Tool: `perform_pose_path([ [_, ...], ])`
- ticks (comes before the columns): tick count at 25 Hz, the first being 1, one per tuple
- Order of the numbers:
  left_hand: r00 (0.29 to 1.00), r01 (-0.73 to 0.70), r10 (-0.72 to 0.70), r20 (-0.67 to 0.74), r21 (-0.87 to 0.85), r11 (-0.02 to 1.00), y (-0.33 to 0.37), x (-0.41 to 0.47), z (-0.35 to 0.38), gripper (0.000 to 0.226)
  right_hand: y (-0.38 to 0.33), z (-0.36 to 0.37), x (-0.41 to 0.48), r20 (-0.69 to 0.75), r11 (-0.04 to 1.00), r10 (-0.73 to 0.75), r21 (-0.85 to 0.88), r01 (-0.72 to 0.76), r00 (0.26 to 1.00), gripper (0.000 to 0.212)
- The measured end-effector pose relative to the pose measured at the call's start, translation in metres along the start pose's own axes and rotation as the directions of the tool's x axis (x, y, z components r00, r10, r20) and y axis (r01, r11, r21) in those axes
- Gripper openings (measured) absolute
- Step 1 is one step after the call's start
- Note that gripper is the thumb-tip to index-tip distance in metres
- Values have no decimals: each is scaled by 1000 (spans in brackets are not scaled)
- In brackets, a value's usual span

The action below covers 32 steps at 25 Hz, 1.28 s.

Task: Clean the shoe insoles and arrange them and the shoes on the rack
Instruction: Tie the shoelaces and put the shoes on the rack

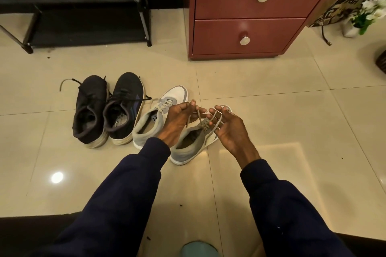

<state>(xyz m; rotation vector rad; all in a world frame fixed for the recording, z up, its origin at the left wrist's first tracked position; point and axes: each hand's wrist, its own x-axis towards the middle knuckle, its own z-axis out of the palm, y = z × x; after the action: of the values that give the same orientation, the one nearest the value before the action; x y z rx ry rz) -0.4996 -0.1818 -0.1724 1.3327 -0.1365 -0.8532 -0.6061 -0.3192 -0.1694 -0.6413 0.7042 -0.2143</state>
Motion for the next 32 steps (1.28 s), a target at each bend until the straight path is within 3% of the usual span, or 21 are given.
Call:
perform_pose_path([
  [2, 999, 39, -38, 5, -148, 988, -7, 1, 2, 22, 4, 5, 2, -21, 995, -34, -98, 32, 999, 23],
  [4, 999, 39, -44, -26, -172, 984, -15, 4, 2, 18, 7, 5, 4, -6, 976, -81, -203, 78, 997, 28],
  [7, 998, 7, -14, -57, -119, 993, -23, 5, 2, 18, 12, 4, 7, -36, 932, -135, -343, 114, 990, 32],
  [12, 999, -19, 16, -48, -54, 998, -32, 10, -1, 12, 17, 5, 13, -109, 916, -109, -397, 57, 988, 33],
  [16, 998, -57, 59, -24, 67, 996, -35, 12, -1, 18, 20, 12, 12, -139, 768, -313, -618, 164, 940, 18],
  [19, 997, -45, 52, -53, 125, 991, -37, 14, 1, 19, 23, 13, 18, -177, 689, -395, -707, 163, 901, 15],
  [23, 991, -60, 77, -108, 147, 987, -38, 17, -3, 17, 26, 8, 22, -191, 674, -428, -719, 171, 883, 14],
  [26, 996, -47, 53, -73, 81, 996, -36, 14, -3, 15, 26, 4, 20, -203, 673, -458, -715, 188, 866, 14],
  [32, 993, 38, -34, -116, 26, 999, -38, 20, 1, 23, 36, 6, 19, -316, 854, -348, -494, 160, 883, 18],
])
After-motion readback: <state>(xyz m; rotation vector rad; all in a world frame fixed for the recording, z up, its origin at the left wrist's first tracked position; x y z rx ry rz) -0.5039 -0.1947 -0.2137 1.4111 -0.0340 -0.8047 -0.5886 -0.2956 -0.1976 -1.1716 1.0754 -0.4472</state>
